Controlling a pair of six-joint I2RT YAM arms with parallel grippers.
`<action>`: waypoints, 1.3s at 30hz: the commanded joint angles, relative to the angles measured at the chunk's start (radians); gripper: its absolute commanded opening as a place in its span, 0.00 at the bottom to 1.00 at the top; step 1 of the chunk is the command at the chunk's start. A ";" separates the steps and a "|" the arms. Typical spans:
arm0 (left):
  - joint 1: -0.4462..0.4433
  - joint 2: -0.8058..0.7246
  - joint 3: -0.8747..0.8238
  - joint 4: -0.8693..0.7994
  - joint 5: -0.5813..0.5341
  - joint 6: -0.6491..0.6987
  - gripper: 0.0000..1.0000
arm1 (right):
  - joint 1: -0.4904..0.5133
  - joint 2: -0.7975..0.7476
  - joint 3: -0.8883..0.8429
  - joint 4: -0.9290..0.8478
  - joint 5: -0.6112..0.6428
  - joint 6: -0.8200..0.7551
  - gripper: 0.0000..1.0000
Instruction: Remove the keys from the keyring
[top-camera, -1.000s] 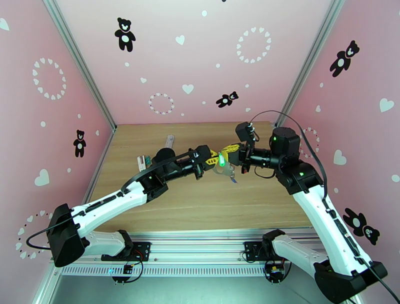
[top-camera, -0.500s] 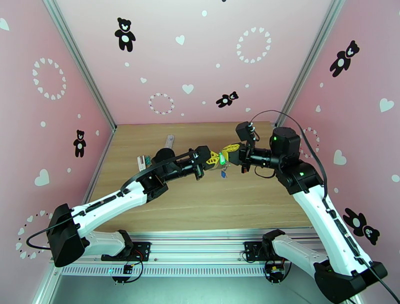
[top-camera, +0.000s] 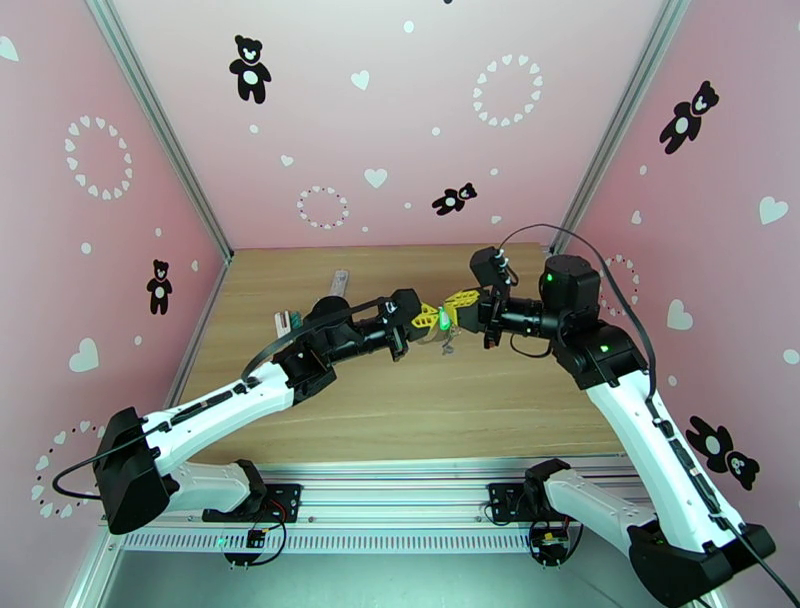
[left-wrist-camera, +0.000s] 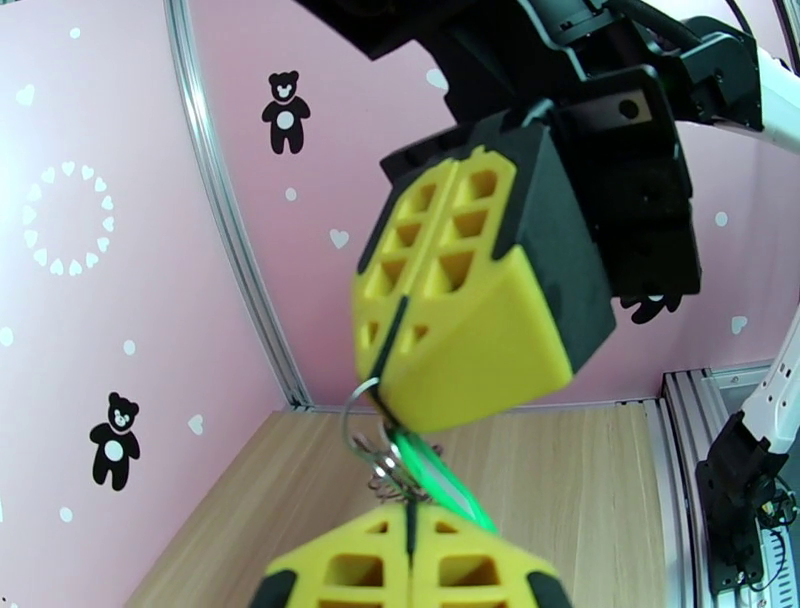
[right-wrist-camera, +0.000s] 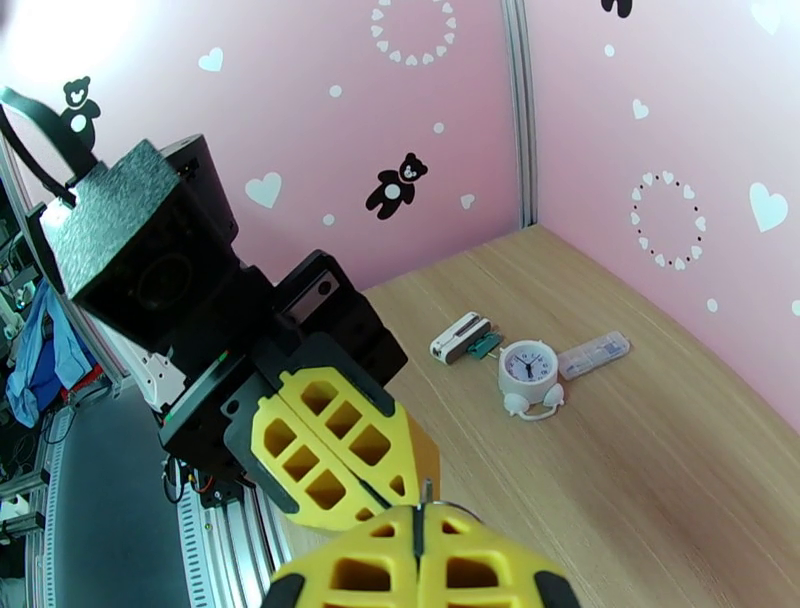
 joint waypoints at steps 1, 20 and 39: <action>0.008 -0.027 0.046 -0.042 -0.012 -0.043 0.00 | 0.000 -0.018 0.034 -0.007 -0.060 -0.048 0.00; 0.021 -0.023 0.107 -0.137 0.022 -0.099 0.00 | 0.000 -0.049 0.028 -0.050 0.047 -0.139 0.00; 0.021 -0.004 0.094 -0.197 0.053 -0.046 0.26 | 0.000 -0.037 0.050 0.017 -0.035 -0.049 0.00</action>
